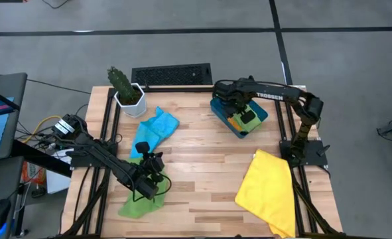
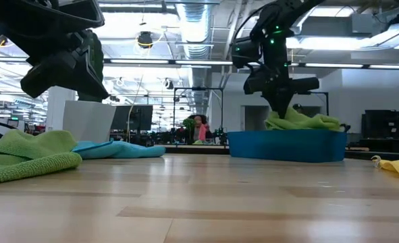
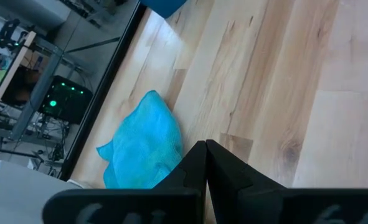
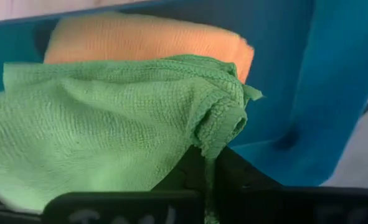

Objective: Fold microfiber towels
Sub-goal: Put the folded green microfiber towel into the blue bin

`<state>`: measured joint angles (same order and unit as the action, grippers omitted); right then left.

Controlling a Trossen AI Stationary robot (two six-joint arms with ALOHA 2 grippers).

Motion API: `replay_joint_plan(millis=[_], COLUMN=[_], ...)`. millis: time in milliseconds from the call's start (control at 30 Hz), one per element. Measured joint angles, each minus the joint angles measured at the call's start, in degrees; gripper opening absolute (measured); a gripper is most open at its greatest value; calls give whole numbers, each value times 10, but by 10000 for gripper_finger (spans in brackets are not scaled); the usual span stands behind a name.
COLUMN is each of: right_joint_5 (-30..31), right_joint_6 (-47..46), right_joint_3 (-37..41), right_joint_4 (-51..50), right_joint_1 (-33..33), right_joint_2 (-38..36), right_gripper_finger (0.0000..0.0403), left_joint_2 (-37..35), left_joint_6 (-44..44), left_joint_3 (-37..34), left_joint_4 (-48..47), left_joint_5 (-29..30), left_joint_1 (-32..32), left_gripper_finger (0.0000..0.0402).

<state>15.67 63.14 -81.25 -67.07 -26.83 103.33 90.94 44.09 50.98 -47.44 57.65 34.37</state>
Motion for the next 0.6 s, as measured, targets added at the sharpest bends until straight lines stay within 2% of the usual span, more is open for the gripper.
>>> replay_joint_plan(millis=[200, 600], right_joint_5=[8, -5], right_joint_6=[14, -22], right_joint_3=[0, 0], right_joint_4=[50, 55], right_joint_1=[-4, -9], right_joint_2=[0, 1], right_gripper_finger=[44, 58], left_joint_2=[0, 0], left_joint_6=[6, 7], left_joint_3=[0, 0], left_joint_4=[0, -1], left_joint_5=[0, -1], left_joint_1=[-1, -1], left_gripper_finger=[0, 0])
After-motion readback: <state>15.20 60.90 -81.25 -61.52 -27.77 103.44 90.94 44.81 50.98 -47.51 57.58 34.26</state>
